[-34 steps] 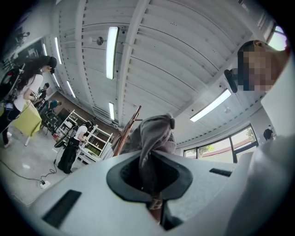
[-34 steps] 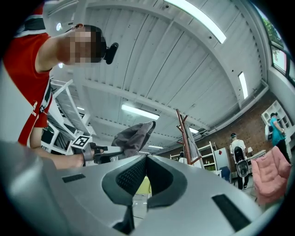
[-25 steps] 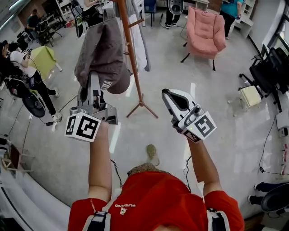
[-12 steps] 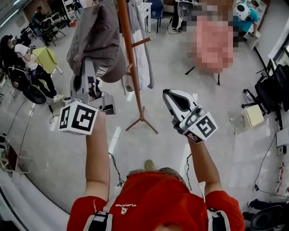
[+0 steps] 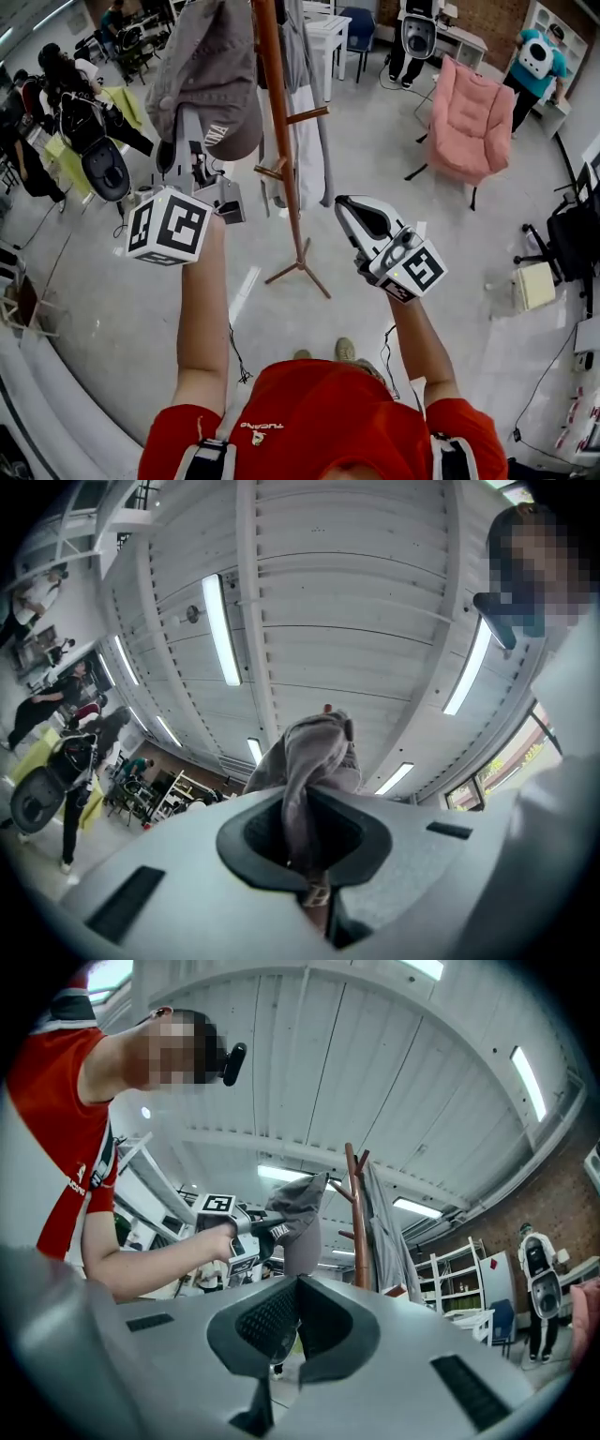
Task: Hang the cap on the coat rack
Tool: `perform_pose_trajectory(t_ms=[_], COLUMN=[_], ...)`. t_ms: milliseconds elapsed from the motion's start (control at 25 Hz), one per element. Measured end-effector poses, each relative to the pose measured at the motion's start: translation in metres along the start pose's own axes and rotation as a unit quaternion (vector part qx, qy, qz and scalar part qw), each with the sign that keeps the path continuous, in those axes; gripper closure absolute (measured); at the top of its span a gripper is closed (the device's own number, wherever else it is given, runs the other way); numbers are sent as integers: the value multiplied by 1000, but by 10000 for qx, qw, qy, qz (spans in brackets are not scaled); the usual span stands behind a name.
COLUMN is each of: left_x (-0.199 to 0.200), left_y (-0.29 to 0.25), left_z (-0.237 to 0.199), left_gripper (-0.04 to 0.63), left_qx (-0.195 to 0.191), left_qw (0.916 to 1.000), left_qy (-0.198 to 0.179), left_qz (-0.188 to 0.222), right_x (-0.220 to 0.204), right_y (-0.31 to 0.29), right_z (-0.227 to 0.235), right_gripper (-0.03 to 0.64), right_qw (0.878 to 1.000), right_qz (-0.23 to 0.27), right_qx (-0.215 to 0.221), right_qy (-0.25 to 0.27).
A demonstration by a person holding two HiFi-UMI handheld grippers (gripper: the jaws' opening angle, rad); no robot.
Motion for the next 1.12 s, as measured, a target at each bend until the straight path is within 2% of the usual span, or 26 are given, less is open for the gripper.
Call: perform_pose_trajectory(t_ms=[240,400,760,960,1040,1120], left_x=[-7,-15,-59,-83,-92,-100], left_y=[-13,-18,-34,-41,-41,-41], left_z=[9,15,29,23,23,25], left_gripper=[578,578,578,573,520,422], left_qx=[425,587,907,765,558,303], left_qw=[9988,9978,9940,9933,9941,9944], left_qy=[-149,-256,-486,-523,-514,-534], left_qz=[201,190,-376,-687,-773,-858], right_x=[-8,-13,-9,-17,-20,-22], right_y=[3,4,14,13,13,12], right_z=[34,52,73,73,73,73], right_gripper=[594,594,594,594,594,594], right_qw=[9988,9970,9933,9931,9932,9934], right_qz=[-19,-9,140,158,162,182], right_qx=[456,743,1059,1048,1035,998], right_qy=[-171,-237,-436,-498,-517,-532])
Point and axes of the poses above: the fingertips, and each gripper's own axes: y backward along the fingers, z to its right, x out of its top, the point moved 7 cm from there along y, backward along the fingers, and after that the axes turned 7 degrees about x, right-handed, at the moved point
